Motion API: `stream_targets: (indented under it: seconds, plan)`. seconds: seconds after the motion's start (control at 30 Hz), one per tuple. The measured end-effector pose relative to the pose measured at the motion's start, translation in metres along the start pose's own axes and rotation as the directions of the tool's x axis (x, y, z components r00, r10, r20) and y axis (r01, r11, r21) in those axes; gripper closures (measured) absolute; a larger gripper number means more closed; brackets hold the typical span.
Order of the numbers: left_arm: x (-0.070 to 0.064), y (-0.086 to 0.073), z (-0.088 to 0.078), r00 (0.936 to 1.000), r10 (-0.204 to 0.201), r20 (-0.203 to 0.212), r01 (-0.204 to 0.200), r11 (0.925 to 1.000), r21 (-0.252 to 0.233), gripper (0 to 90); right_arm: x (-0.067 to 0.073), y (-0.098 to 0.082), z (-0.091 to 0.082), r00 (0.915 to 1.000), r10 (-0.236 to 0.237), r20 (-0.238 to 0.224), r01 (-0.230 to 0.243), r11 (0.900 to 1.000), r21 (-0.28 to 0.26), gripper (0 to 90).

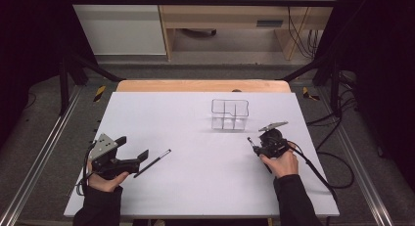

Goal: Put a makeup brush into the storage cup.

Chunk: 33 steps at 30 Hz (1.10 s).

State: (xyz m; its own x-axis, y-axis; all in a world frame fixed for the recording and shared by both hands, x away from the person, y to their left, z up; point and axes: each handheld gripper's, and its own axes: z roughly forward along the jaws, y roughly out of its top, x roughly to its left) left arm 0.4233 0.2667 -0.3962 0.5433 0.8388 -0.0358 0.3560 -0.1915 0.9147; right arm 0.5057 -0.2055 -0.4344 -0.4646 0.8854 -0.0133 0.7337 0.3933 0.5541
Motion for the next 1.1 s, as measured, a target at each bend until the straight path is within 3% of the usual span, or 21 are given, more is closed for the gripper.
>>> stream_targets:
  seconds: [0.2,0.6,0.97,1.1]
  plan:
    - [0.000,0.000,0.000,1.0000,-0.001,0.000,0.001,1.0000,0.003,6.5,-0.003,0.009,0.005,0.9998,-0.007,-0.018,0.008,0.998,0.064,60.3]
    - [0.001,-0.001,0.000,1.0000,-0.001,-0.001,0.001,1.0000,0.006,6.5,-0.006,0.018,0.021,0.9993,-0.029,-0.024,0.034,0.979,0.201,64.6]
    - [0.001,-0.001,0.001,1.0000,0.001,-0.001,-0.001,1.0000,0.009,6.5,-0.004,0.017,0.029,0.9992,-0.032,-0.024,0.037,0.965,0.259,74.0]
    - [0.001,-0.001,0.000,1.0000,0.001,0.000,-0.001,1.0000,0.008,6.5,-0.003,0.018,0.029,0.9996,-0.013,-0.024,0.019,0.961,0.275,76.6]
